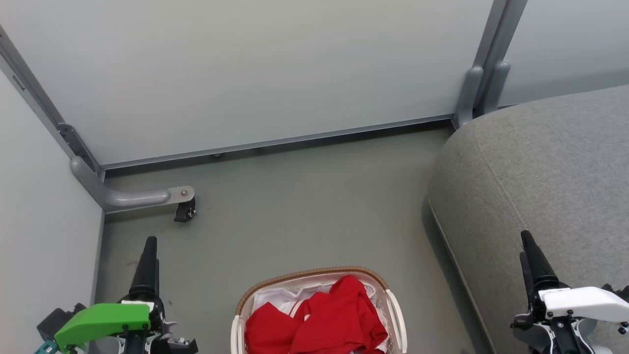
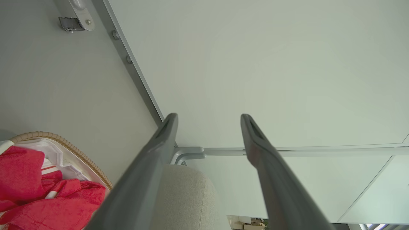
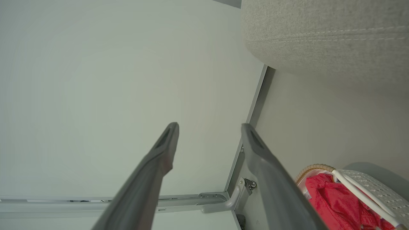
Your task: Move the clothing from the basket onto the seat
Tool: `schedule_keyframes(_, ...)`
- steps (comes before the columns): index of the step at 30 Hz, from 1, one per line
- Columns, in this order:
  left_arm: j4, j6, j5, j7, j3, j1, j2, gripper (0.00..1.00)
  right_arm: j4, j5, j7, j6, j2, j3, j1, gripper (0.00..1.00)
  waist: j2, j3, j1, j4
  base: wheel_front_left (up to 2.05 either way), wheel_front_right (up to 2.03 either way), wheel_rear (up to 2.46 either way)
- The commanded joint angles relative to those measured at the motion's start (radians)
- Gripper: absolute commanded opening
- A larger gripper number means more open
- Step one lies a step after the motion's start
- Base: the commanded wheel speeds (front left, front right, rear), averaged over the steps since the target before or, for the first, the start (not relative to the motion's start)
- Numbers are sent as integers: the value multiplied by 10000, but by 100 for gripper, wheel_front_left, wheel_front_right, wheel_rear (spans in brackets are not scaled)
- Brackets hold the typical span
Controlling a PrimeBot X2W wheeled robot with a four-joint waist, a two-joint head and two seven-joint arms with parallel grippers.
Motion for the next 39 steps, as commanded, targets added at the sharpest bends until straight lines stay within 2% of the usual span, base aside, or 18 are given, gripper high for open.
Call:
schedule_keyframes(1,-197,-17,384,-110,-21,-180,51,100,-267,-505,-121,1,-94,-99,-69,100,-1,6,0,3,0,0,0)
schedule_keyframes(17,-616,-18,3297,-715,-104,-195,70,100,-1061,-4111,-728,2,-122,43,116,100,-1,44,0,24,0,0,0)
schedule_keyframes(39,-871,228,7314,-1406,-597,112,94,100,-985,-7093,-1413,4,-152,293,279,100,-1,78,0,49,0,0,0)
